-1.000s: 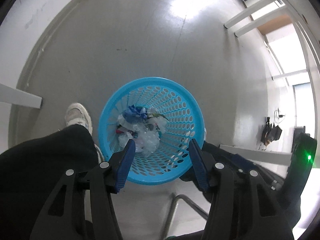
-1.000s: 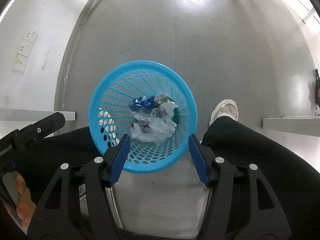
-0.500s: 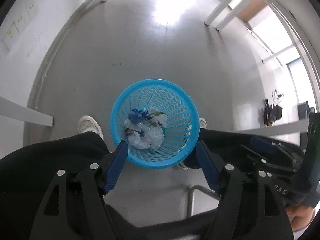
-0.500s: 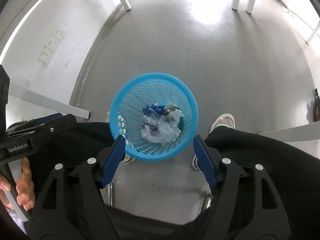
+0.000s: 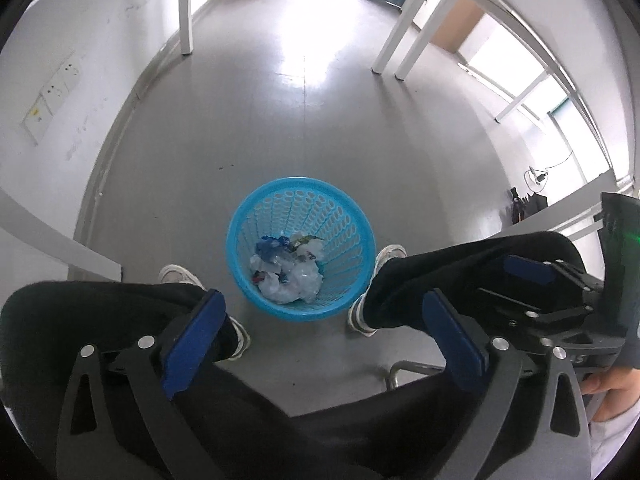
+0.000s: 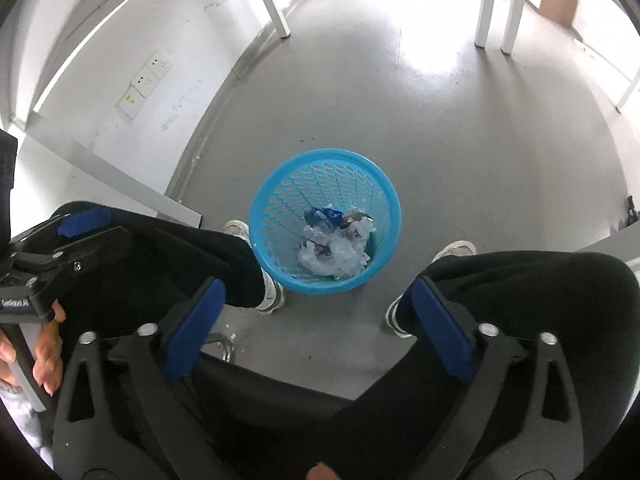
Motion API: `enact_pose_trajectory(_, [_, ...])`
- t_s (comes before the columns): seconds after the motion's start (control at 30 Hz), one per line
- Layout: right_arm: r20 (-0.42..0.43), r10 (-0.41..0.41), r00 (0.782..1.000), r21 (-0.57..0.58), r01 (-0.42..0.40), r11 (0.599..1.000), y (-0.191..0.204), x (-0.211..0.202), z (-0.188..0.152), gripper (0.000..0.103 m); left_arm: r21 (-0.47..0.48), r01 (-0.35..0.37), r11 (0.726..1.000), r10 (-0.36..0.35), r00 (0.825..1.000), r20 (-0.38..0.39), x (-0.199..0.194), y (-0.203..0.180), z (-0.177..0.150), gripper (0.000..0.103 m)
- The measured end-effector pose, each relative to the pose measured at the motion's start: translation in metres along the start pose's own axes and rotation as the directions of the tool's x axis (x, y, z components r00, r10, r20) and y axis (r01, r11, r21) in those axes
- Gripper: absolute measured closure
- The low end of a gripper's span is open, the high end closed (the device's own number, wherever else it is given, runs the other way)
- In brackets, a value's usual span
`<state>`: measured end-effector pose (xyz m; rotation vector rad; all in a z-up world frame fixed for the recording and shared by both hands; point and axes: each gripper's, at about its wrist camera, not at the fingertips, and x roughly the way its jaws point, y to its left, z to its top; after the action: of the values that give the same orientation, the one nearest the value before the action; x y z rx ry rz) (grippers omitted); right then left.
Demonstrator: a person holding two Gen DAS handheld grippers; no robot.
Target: Collect trash
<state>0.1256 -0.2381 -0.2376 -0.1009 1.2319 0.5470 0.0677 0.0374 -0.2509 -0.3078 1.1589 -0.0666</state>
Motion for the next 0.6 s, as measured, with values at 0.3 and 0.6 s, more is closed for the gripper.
enact_pose_trajectory(0.3, [0.002,0.019,1.0,0.009,-0.019,1.0,0.0,-0.001,-0.008,0.009,0.03,-0.031,0.999,0.031,1.0,0.006,0.005,0.0,-0.006,0.006])
enact_pose_trajectory(0.6, [-0.004,0.057,0.998,0.026,-0.057,0.998,-0.003,0.004,-0.005,0.009,0.002,0.002,1.0,-0.002,1.0,-0.031,0.013,0.005,-0.008,0.006])
